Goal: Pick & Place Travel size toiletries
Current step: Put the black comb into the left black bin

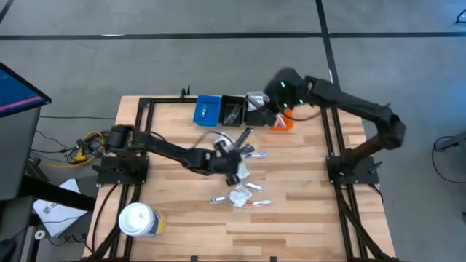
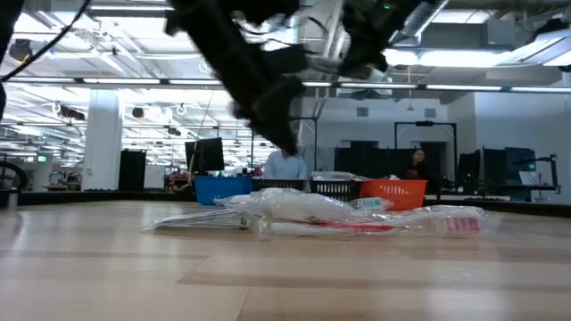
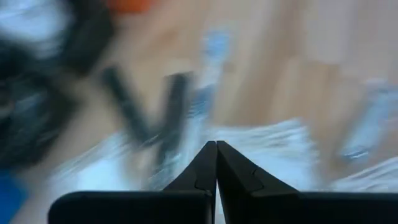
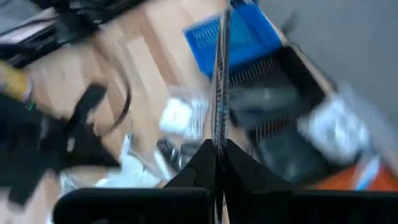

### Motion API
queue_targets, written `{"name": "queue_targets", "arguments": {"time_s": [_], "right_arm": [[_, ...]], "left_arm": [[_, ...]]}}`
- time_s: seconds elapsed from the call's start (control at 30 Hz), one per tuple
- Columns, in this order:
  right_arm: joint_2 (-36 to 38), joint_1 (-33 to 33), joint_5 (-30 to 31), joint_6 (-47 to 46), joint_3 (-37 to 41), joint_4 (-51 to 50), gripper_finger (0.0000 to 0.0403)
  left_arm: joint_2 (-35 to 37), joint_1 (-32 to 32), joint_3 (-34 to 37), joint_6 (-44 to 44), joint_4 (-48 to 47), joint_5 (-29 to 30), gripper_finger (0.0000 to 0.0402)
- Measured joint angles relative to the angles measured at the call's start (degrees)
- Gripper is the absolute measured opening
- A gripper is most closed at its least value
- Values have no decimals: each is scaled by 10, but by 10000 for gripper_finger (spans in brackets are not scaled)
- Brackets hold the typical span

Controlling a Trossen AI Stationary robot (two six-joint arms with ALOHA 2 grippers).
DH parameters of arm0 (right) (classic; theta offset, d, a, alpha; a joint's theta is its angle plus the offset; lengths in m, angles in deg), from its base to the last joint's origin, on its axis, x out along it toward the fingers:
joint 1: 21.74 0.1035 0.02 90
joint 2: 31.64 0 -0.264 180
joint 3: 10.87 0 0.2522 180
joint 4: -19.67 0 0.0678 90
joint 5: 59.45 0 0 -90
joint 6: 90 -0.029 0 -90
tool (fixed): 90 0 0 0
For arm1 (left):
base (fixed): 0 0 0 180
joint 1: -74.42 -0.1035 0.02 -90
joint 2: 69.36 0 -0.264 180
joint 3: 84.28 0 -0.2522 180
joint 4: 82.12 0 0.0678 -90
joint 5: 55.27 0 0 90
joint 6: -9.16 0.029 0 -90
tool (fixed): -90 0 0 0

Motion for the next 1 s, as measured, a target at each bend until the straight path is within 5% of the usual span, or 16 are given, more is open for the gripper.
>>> {"name": "queue_targets", "arguments": {"time_s": [0.3,0.57,0.73,1.0], "right_arm": [[-180,-46,-20,387,-171,-50,3],[-320,-84,-17,833,-253,-73,5],[-374,-87,-12,920,-269,-16,3],[-421,-91,44,1010,-269,38,6]], "left_arm": [[257,-3,250,-99,74,155,2],[474,-10,444,-75,252,186,2],[544,-16,495,-37,330,187,2],[543,-36,497,44,388,180,2]]}}
